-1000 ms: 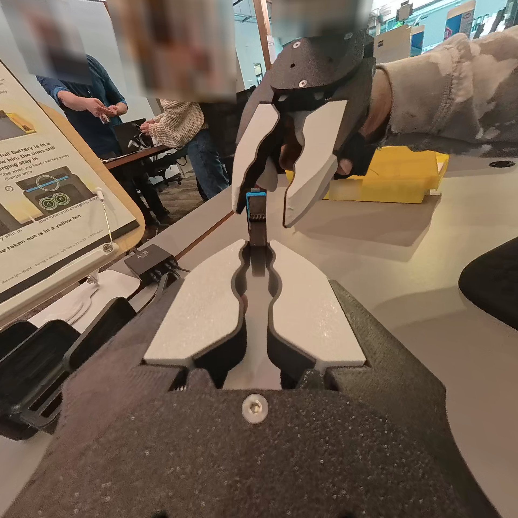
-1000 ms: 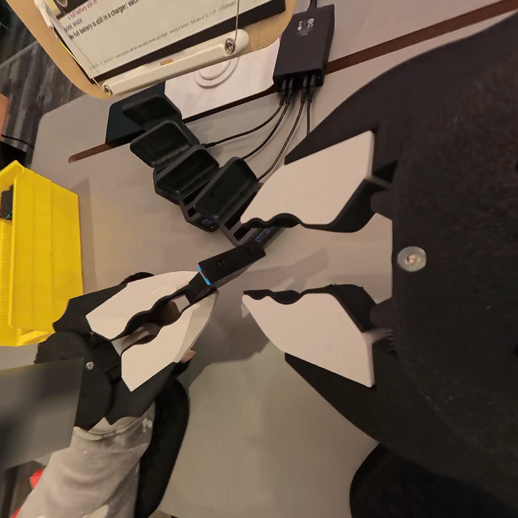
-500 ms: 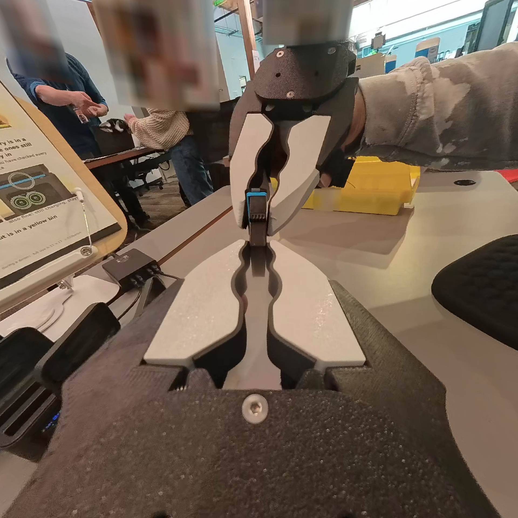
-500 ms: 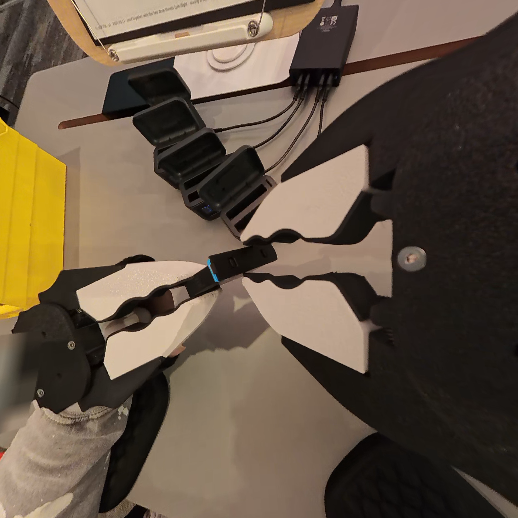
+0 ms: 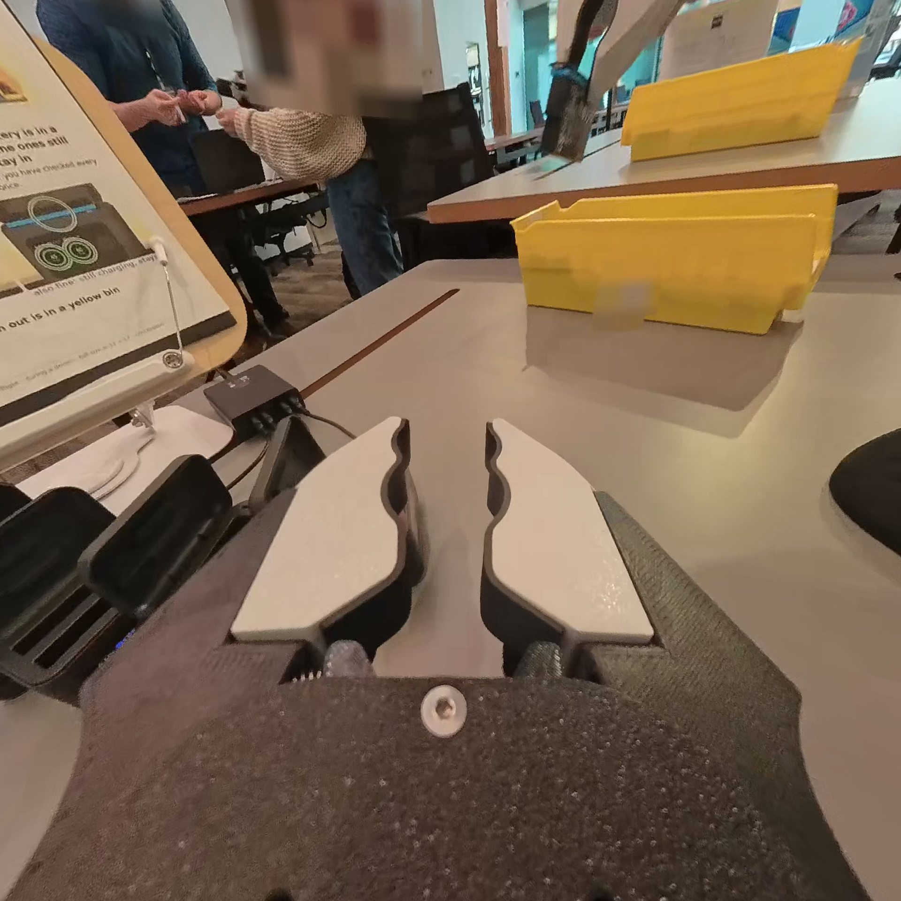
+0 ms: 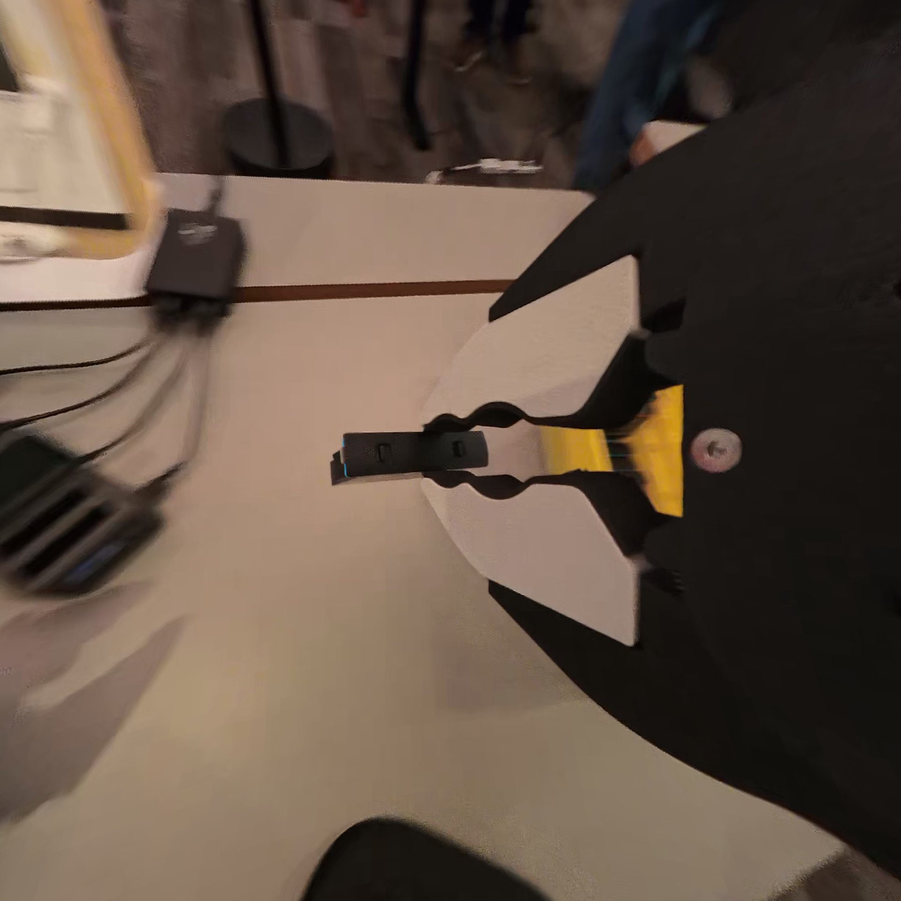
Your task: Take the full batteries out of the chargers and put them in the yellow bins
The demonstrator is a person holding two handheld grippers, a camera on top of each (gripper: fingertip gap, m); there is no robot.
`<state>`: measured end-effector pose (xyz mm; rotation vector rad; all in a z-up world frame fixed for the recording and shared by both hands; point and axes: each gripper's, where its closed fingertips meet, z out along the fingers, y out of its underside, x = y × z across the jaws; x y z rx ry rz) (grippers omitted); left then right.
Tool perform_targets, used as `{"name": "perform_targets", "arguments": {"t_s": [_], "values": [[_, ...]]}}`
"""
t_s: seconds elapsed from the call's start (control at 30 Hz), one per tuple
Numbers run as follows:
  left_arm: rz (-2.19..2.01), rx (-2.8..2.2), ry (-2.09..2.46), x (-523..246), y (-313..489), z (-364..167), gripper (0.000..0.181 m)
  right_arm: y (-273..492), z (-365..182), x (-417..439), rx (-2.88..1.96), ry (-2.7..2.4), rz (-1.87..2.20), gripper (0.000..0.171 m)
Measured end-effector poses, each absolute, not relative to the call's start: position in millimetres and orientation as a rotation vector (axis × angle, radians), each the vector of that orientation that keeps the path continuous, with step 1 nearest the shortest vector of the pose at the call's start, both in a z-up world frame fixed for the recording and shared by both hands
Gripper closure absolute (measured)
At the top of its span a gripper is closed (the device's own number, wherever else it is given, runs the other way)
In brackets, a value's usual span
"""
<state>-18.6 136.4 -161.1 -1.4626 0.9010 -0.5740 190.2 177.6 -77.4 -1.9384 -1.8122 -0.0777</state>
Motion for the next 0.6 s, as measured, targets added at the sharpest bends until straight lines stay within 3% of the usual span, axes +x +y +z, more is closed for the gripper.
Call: {"name": "perform_targets", "arguments": {"t_s": [0.27, 0.6], "values": [[-0.523, -1.508, 0.939, -15.3, 139.9, -180.4, 0.155, 196.7, -124.1, 351.7, -2.337, -1.752, -0.431, 0.157], [-0.516, -1.555, 0.958, -16.4, 144.3, -198.2, 0.157, 202.8, -195.8, 390.2, -2.452, -1.805, -0.424, 0.157]]}}
